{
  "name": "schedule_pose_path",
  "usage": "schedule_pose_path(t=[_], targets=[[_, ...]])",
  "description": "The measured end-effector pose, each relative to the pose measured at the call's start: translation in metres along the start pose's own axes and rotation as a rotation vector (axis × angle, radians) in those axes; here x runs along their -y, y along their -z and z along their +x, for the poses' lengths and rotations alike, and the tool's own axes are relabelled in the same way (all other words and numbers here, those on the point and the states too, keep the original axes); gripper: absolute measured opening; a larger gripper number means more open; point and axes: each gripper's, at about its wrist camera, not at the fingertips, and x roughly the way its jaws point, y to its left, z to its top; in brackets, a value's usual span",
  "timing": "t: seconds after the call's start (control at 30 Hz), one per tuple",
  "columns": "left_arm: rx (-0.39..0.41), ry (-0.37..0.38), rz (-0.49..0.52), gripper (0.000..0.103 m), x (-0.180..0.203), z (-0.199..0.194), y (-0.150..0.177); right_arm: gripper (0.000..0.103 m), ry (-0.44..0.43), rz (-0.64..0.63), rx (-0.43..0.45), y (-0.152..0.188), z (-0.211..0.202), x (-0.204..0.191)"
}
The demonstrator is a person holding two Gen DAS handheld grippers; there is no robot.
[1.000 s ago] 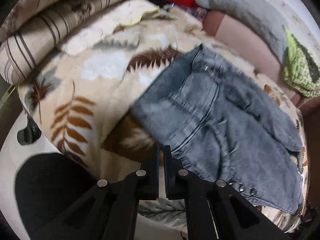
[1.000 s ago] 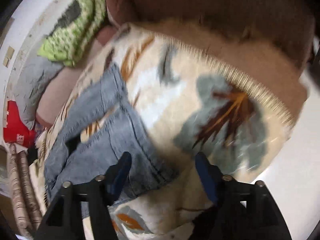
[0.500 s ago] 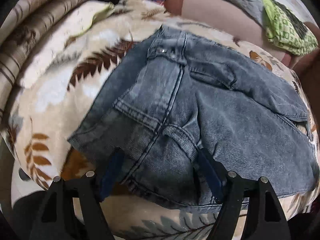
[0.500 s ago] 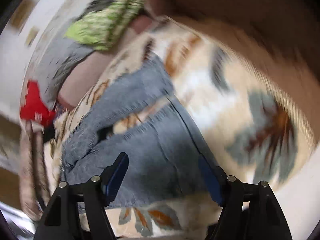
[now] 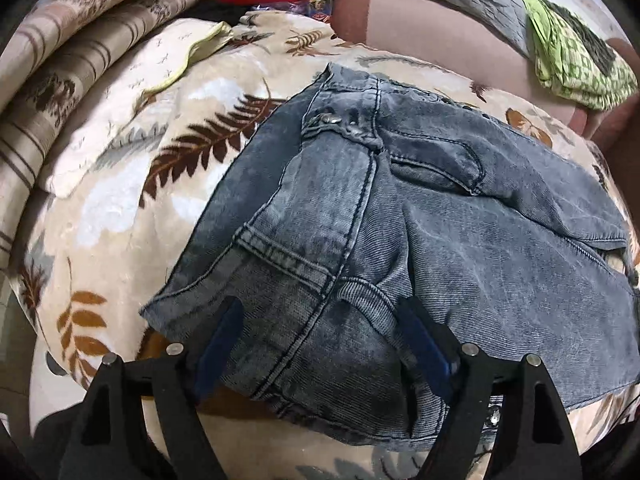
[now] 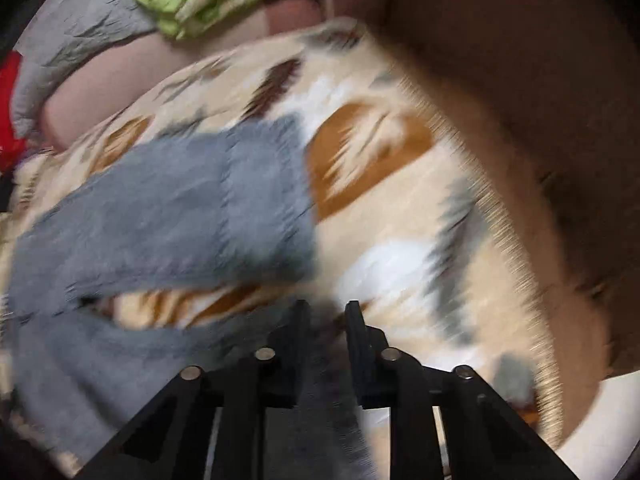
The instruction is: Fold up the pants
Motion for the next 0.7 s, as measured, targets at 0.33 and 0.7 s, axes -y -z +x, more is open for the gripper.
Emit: schedule_pose_path(t=[0.33, 0.7], targets=[[-0.038, 0.017, 0.011, 0.084, 0.013, 0.003, 0.001, 0.088, -0.285, 0.11, 0.076, 0.047, -0.061, 0.017], [0.071, 0.079, -0.04, 0.089, -0.001, -0.015, -0.091, 0.086, -0.266, 0.08, -0.033, 0.009, -0.032, 0.021]])
